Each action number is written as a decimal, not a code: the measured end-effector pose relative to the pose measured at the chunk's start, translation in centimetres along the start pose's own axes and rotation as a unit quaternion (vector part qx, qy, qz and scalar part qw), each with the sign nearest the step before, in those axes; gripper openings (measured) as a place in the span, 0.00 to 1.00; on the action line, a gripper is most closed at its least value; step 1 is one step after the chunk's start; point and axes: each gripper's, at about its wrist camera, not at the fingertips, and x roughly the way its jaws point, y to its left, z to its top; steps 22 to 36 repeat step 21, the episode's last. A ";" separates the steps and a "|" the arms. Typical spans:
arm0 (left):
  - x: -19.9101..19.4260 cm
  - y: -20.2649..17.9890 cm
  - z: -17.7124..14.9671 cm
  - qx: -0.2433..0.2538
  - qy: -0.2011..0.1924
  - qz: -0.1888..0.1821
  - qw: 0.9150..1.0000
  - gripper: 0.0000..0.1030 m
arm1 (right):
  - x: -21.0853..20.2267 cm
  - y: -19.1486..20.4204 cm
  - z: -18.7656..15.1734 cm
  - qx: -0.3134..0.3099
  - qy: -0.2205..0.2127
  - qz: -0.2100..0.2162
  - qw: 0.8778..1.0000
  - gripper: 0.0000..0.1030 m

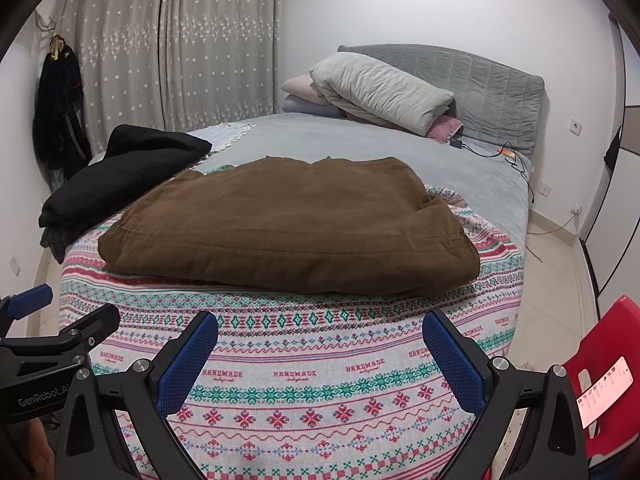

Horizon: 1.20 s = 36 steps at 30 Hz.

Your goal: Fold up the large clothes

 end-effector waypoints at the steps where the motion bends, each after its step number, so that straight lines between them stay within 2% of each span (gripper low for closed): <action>1: 0.0 0.0 0.0 0.000 0.000 0.000 1.000 0.99 | 0.0 0.0 0.0 0.000 0.000 0.000 1.000 1.00; 36: -0.2 0.2 0.1 -0.004 -0.002 0.003 1.000 0.99 | 0.0 0.0 0.0 0.000 0.000 -0.001 1.000 1.00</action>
